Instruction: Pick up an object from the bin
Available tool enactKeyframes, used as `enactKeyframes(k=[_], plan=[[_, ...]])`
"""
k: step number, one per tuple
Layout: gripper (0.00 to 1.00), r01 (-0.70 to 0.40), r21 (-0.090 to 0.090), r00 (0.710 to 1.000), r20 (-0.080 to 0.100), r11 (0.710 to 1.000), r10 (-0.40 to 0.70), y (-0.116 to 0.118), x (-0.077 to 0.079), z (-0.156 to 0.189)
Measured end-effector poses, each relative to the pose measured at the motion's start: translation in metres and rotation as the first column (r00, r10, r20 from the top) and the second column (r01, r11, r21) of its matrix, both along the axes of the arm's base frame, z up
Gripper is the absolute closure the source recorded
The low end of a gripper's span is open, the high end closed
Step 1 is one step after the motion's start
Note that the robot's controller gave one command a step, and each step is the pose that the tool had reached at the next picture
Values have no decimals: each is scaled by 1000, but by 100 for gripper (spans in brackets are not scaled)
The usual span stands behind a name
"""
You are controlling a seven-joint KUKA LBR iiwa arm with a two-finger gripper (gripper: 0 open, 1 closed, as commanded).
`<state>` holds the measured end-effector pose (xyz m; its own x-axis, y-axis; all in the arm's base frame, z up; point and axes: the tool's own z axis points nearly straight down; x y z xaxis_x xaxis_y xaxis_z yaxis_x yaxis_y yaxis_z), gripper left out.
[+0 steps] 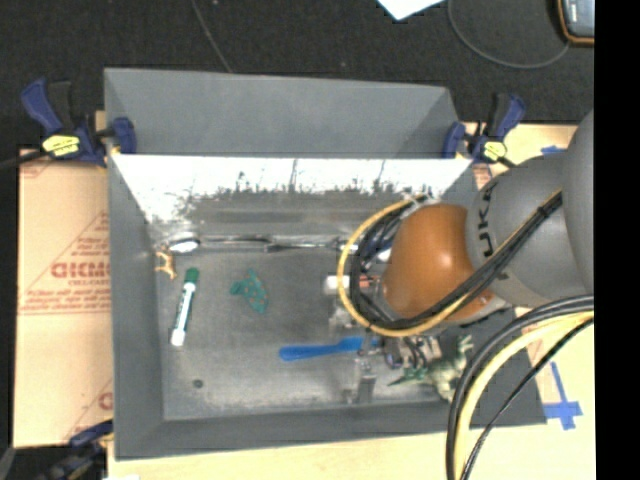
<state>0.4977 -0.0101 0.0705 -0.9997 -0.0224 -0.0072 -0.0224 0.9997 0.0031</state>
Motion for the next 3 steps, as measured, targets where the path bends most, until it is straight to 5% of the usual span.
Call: enactKeyframes(k=[1, 2, 3], plan=[[0, -212, -5, 977, 17, 977, 212, 10, 20, 0], [100, 332, 4, 943, 5, 943, -333, -4, 52, 1], [100, 332, 4, 943, 5, 943, -332, -4, 52, 1]])
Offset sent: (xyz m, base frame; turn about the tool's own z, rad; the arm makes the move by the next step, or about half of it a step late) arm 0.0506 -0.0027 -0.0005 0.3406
